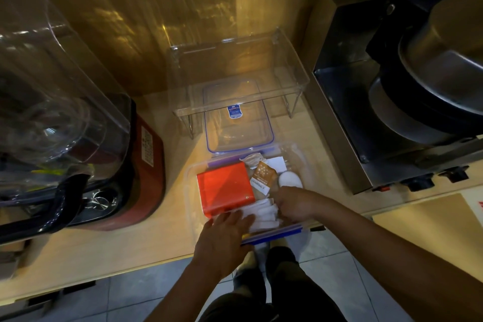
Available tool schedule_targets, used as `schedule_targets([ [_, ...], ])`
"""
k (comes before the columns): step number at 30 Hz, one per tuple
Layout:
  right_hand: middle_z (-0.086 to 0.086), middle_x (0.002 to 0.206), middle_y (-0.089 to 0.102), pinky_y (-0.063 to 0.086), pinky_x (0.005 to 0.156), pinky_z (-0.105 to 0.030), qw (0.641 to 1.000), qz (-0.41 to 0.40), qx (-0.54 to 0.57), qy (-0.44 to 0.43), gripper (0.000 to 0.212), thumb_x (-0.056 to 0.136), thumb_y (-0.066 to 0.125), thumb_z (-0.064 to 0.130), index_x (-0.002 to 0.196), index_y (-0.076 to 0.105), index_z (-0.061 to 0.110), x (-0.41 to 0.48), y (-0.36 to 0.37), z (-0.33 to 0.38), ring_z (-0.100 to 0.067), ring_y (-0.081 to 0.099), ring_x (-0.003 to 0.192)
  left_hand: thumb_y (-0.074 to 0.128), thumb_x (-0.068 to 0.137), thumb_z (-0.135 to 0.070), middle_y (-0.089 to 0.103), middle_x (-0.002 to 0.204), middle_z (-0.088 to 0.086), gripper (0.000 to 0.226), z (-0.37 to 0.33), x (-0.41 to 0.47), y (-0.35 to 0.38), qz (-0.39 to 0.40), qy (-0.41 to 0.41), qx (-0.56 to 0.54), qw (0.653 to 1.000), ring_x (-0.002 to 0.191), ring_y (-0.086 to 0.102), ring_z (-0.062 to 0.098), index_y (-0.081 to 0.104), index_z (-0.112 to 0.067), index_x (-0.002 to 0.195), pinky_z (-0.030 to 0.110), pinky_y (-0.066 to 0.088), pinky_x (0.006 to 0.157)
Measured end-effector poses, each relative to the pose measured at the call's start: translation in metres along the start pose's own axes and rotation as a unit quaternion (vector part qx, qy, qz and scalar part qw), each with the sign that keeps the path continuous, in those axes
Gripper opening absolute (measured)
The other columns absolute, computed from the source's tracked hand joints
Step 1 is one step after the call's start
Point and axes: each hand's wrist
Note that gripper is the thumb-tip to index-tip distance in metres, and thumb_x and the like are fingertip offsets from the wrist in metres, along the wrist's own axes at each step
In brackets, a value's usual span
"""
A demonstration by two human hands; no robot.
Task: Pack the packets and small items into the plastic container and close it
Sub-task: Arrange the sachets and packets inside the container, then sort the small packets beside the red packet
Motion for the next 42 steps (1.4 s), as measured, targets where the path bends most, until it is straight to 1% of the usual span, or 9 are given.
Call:
schedule_targets([
  [3, -0.021, 0.116, 0.062, 0.043, 0.075, -0.032, 0.999, 0.009, -0.035, 0.016, 0.029, 0.09, 0.046, 0.009, 0.114, 0.057, -0.002, 0.001, 0.006, 0.002, -0.035, 0.059, 0.107, 0.053, 0.086, -0.048, 0.039, 0.149, -0.005, 0.06, 0.0, 0.003, -0.002, 0.015, 0.006, -0.005, 1.0, 0.136, 0.037, 0.017, 0.033, -0.034, 0.141, 0.036, 0.037, 0.109],
  [7, -0.019, 0.112, 0.064, 0.041, 0.065, -0.024, 0.999, 0.003, -0.031, -0.009, 0.021, 0.089, 0.047, 0.009, 0.102, 0.06, -0.001, 0.003, 0.007, 0.0, -0.023, 0.059, 0.089, 0.054, 0.085, -0.047, 0.038, 0.149, -0.005, 0.063, -0.002, 0.001, -0.005, 0.001, 0.009, -0.005, 1.0, 0.135, 0.036, 0.018, 0.033, -0.031, 0.142, 0.035, 0.037, 0.106],
  [11, -0.01, 0.113, 0.063, 0.046, 0.08, -0.029, 0.998, -0.022, 0.002, -0.058, 0.024, 0.087, 0.056, 0.017, 0.108, 0.061, 0.005, -0.002, 0.002, -0.006, -0.019, 0.06, 0.098, 0.054, 0.085, -0.047, 0.039, 0.148, -0.004, 0.061, -0.002, 0.003, -0.006, 0.022, -0.005, -0.005, 1.0, 0.134, 0.037, 0.017, 0.034, -0.03, 0.14, 0.034, 0.038, 0.106],
  [19, -0.012, 0.108, 0.062, 0.051, 0.081, -0.039, 0.954, -0.29, 0.076, -0.023, 0.017, 0.088, 0.054, 0.014, 0.102, 0.057, 0.006, 0.008, -0.016, 0.001, -0.027, 0.061, 0.097, 0.057, 0.084, -0.048, 0.036, 0.148, -0.003, 0.063, -0.004, 0.001, -0.013, 0.042, 0.003, -0.006, 0.999, 0.134, 0.034, 0.015, 0.033, -0.028, 0.139, 0.03, 0.034, 0.108],
  [22, -0.013, 0.119, 0.057, 0.047, 0.082, -0.038, 0.946, -0.318, 0.059, 0.017, 0.032, 0.091, 0.055, 0.025, 0.117, 0.048, 0.006, 0.022, -0.013, 0.005, -0.03, 0.058, 0.105, 0.057, 0.084, -0.052, 0.031, 0.151, -0.004, 0.068, -0.01, 0.002, -0.022, 0.069, 0.027, -0.026, 0.997, 0.138, 0.028, 0.014, 0.031, -0.029, 0.142, 0.029, 0.028, 0.111],
  [28, -0.015, 0.109, 0.067, 0.048, 0.077, -0.035, 0.943, -0.326, 0.045, 0.058, 0.028, 0.093, 0.052, 0.028, 0.112, 0.054, 0.007, 0.039, -0.005, 0.003, -0.03, 0.062, 0.1, 0.06, 0.084, -0.042, 0.056, 0.134, -0.004, 0.052, -0.023, 0.016, -0.048, -0.003, -0.005, -0.161, 0.987, 0.117, 0.056, 0.016, 0.045, -0.032, 0.133, 0.025, 0.047, 0.095],
  [35, -0.013, 0.078, 0.065, 0.046, 0.068, -0.031, 0.918, -0.331, 0.214, -0.051, 0.016, 0.086, 0.055, 0.0, 0.076, 0.06, 0.012, 0.03, -0.012, -0.003, -0.026, 0.062, 0.076, 0.058, 0.089, -0.023, 0.07, 0.095, -0.007, 0.015, -0.021, 0.03, -0.069, -0.136, -0.118, -0.288, 0.941, 0.088, 0.064, 0.014, 0.066, -0.023, 0.102, 0.03, 0.052, 0.079],
  [39, -0.015, 0.064, 0.06, 0.05, 0.044, -0.024, 0.825, -0.299, 0.475, -0.065, 0.025, 0.087, 0.054, -0.008, 0.069, 0.051, 0.01, 0.013, -0.028, 0.0, -0.017, 0.063, 0.048, 0.064, 0.087, -0.027, 0.058, 0.088, -0.013, 0.028, -0.023, 0.037, -0.082, -0.162, -0.217, -0.412, 0.87, 0.088, 0.061, 0.014, 0.057, -0.021, 0.114, 0.028, 0.051, 0.076],
  [42, -0.016, 0.072, 0.065, 0.053, 0.042, -0.019, 0.757, -0.244, 0.603, -0.053, 0.016, 0.087, 0.054, -0.007, 0.077, 0.053, 0.005, -0.001, -0.033, 0.005, -0.009, 0.066, 0.045, 0.066, 0.085, -0.027, 0.067, 0.099, 0.006, 0.036, -0.031, 0.044, -0.088, -0.119, -0.253, -0.55, 0.787, 0.093, 0.065, 0.023, 0.055, -0.013, 0.117, 0.041, 0.055, 0.084],
])
Point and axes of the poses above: each hand's wrist, its own x-axis towards the middle knuckle, its own y-axis out of the palm, z = x × y
